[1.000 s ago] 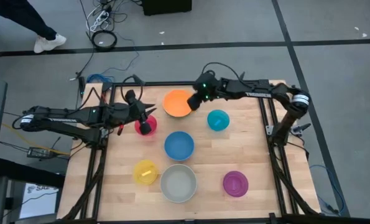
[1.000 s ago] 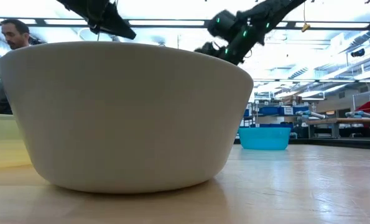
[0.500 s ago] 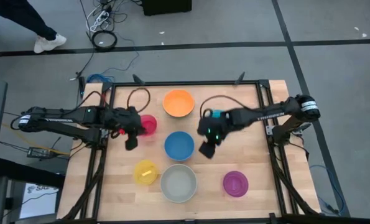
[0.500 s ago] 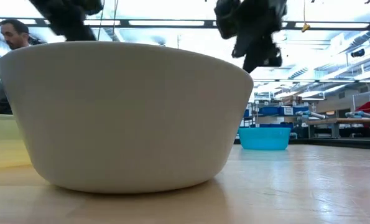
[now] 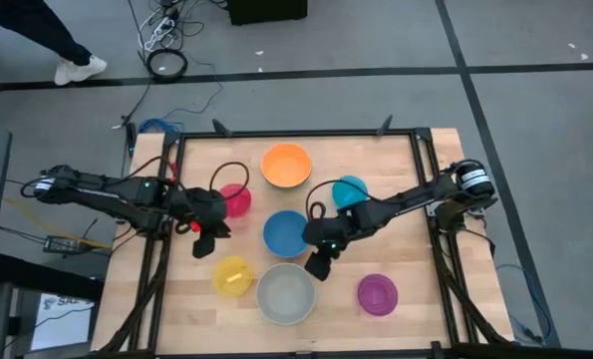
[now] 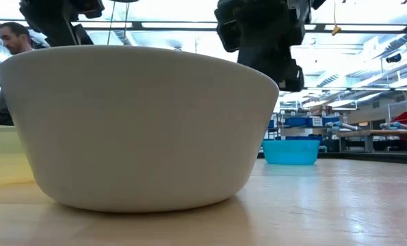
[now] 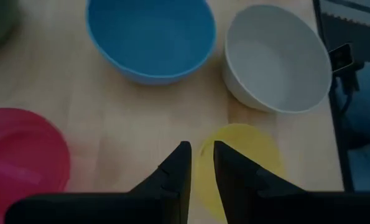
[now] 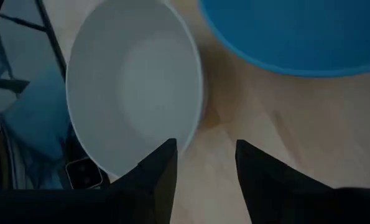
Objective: Nest bowls inside each other
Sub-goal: Stack the gray bowl on top of the orange bowl
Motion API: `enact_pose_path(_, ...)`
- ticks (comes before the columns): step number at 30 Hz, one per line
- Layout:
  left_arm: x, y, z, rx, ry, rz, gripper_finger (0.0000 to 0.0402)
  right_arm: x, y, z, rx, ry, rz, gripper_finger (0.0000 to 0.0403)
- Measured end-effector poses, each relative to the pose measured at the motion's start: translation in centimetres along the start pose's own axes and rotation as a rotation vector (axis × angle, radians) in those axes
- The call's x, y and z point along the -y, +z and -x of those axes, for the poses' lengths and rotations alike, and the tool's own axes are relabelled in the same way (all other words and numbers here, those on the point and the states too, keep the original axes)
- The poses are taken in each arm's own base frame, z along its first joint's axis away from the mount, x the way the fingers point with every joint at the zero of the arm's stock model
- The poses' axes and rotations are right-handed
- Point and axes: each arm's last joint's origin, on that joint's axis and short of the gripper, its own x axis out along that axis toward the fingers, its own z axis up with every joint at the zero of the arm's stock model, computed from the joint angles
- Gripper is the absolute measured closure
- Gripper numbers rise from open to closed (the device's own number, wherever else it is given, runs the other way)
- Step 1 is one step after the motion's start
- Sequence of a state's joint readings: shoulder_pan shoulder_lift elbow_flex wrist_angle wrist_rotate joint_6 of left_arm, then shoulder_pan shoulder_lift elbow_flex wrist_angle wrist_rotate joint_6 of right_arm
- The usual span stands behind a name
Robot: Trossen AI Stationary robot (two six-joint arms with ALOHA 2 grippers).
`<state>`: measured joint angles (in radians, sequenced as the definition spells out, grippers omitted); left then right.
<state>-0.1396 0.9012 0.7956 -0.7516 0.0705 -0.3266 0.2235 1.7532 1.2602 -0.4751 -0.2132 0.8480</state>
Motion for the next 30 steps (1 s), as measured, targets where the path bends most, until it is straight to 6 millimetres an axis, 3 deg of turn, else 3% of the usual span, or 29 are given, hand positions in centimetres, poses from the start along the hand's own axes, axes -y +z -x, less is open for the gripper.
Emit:
enact_pose_path(10, 0.0, 0.0, 0.0, 0.005, 0.015, -0.040, 0.0326, -0.3, -0.1, -2.4, 0.028, 0.004, -0.010, 0.0252)
enact_pose_path(25, -0.1, 0.0, 0.0, 0.004, 0.020, -0.090, 0.0326, 0.7, -0.5, -7.8, 0.035, -0.017, -0.065, 0.0255)
enact_pose_path(30, -0.1, 0.0, 0.0, 0.011, 0.042, -0.091, 0.0326, 0.4, -0.3, -8.2, 0.058, 0.015, -0.058, 0.0308)
